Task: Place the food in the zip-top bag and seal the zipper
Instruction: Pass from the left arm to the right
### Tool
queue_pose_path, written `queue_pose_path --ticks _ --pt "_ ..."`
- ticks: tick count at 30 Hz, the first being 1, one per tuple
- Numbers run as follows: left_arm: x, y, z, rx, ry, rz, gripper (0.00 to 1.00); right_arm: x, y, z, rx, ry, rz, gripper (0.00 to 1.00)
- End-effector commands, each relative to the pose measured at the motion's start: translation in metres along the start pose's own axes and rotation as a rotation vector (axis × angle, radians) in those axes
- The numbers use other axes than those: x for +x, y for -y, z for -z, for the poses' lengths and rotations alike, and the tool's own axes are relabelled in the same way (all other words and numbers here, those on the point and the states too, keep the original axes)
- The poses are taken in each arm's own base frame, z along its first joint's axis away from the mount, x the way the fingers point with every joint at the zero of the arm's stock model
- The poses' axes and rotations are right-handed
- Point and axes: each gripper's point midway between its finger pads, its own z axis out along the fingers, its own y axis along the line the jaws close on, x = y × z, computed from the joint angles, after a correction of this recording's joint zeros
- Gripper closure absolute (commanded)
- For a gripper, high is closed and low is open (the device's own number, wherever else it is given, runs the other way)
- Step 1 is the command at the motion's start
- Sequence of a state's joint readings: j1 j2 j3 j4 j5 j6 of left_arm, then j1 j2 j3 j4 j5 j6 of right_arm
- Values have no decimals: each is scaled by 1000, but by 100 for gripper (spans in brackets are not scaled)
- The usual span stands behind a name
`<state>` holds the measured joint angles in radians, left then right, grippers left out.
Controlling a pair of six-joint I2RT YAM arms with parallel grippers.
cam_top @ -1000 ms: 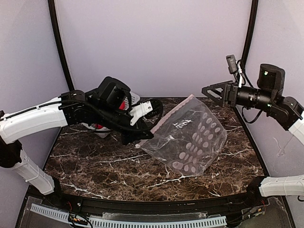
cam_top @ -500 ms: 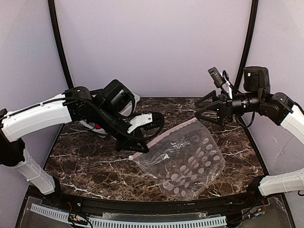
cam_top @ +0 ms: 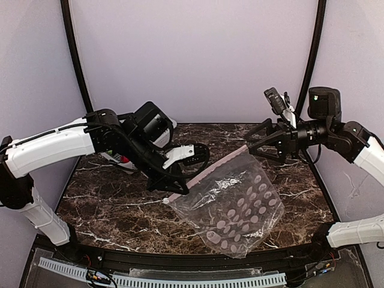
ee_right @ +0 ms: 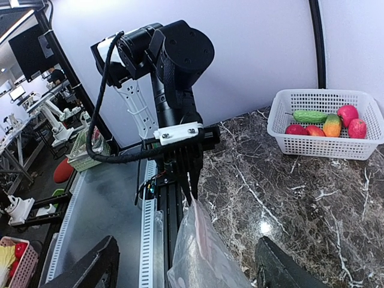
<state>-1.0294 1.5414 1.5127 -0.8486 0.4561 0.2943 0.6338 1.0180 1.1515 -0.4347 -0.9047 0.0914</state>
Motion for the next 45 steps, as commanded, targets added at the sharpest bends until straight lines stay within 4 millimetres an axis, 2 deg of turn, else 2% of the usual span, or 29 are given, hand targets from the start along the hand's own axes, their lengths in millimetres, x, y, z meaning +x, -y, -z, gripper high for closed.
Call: queue_pose_path --ticks 1,7,10,16,20,23,27,30,32,33,34,35,36,37,39,41,42,45 --pt "-8 5 9 21 22 -18 99 7 1 -8 -37 -14 -16 28" --pt "-14 6 12 29 35 -29 99 12 1 -15 -59 -35 -27 46" --pt "-15 5 10 31 34 -28 99 12 0 -17 -67 -36 -26 52" --pt "-15 6 7 54 33 -25 99 14 1 -23 -93 -26 -26 53" --pt "-16 7 6 63 37 -25 99 14 1 -28 -109 -26 -24 61" --pt "-19 7 8 57 46 -29 99 13 1 -29 -115 -21 -16 74" --pt "-20 6 7 56 59 -23 99 13 3 -29 -101 -9 -10 98" --pt "-23 2 5 44 79 -11 99 10 9 -29 -60 22 -10 100" --pt "-27 -7 6 5 109 11 88 5 13 -27 -26 71 -3 100" --pt "-25 -11 7 -25 118 27 70 5 16 -26 -9 97 -7 100" --pt "-33 -19 10 -53 170 42 60 4 18 -25 7 128 -5 100" --pt "-30 -20 14 -66 193 54 44 1 19 -23 17 165 0 100" --pt "-43 -26 29 -107 280 68 37 2 23 -22 31 194 -7 100" --pt "-37 -29 27 -115 291 93 28 0 22 -21 30 221 -4 100" --pt "-42 -36 44 -145 408 127 18 -8 19 -17 28 270 5 100" --pt "-51 -42 66 -167 541 166 12 -14 18 -14 32 305 8 100" --pt "-45 -45 74 -174 568 209 11 -16 18 -12 39 321 8 100" --pt "-44 -48 91 -189 644 236 5 -25 18 -6 64 365 14 100"
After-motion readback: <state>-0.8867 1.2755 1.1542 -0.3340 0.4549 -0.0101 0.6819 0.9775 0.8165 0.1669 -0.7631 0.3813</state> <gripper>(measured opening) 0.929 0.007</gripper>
